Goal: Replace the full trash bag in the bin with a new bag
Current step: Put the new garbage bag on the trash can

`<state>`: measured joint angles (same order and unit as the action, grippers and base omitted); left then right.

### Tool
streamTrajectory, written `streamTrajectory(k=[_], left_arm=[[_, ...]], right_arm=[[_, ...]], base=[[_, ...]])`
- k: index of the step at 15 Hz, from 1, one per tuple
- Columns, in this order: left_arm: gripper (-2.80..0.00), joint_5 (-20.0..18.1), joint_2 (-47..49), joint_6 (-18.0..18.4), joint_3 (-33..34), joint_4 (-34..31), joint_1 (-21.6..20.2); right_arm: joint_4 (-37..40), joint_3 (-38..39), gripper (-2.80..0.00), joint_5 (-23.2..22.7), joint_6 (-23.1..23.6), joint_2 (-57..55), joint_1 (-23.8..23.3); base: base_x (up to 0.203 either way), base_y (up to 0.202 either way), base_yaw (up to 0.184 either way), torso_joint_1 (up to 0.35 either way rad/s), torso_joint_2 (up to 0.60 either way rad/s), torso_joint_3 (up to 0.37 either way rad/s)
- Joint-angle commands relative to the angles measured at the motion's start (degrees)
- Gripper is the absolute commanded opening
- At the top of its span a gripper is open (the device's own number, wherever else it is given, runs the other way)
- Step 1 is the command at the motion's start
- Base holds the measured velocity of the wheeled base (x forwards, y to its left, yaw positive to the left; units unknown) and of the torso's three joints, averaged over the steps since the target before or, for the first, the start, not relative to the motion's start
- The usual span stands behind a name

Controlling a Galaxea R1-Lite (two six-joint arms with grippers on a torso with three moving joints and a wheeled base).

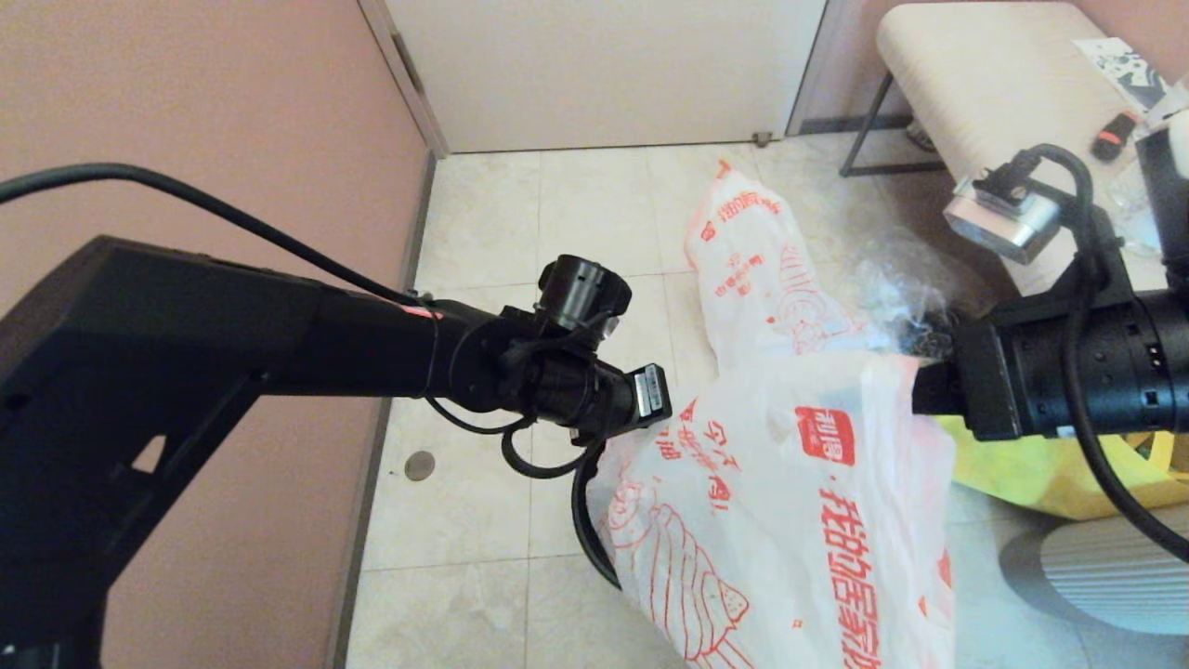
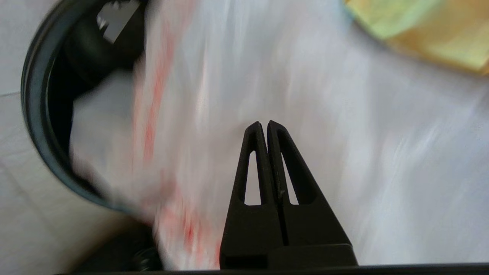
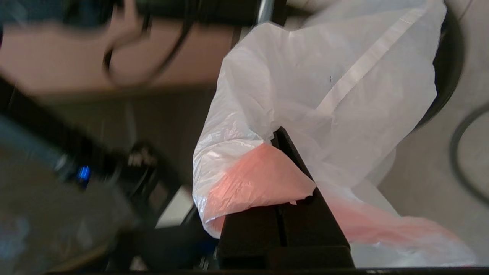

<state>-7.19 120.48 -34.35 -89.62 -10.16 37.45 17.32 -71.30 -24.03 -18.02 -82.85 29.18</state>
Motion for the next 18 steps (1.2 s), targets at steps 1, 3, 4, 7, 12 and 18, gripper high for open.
streamTrajectory(k=[1,3,4,7,12,18], left_arm=[[-2.80,-0.01,0.62,0.68,1.53,-0.14,0.34],[-2.80,0.12,2.67,1.15,1.85,-0.21,1.03],[-2.80,0.19,4.15,1.20,1.62,-0.21,1.28],[-2.80,1.60,9.30,2.93,-0.69,-0.24,1.45],[-2.80,2.99,17.51,3.67,-7.30,-2.80,2.18],[-2.80,5.56,22.92,5.96,-8.89,-3.38,1.58]], right_arm=[[-2.04,-0.31,-2.80,-0.14,-0.33,-3.86,-1.75],[-4.34,-0.55,-2.80,-0.14,-1.14,-5.81,-2.90],[-4.98,-0.66,-2.80,-0.14,-1.66,-6.76,-2.98],[-6.96,-0.77,-2.80,-0.14,-2.22,-8.42,-3.08],[-9.50,-0.77,-2.80,-0.22,-3.78,-9.87,-3.78],[-10.29,-1.30,-2.80,-0.22,-3.78,-11.63,-4.05]], base=[[0.000,0.000,0.000,0.000,0.00,0.000],[0.000,0.000,0.000,0.000,0.00,0.000],[0.000,0.000,0.000,0.000,0.00,0.000],[0.000,0.000,0.000,0.000,0.00,0.000],[0.000,0.000,0.000,0.000,0.00,0.000],[0.000,0.000,0.000,0.000,0.00,0.000]])
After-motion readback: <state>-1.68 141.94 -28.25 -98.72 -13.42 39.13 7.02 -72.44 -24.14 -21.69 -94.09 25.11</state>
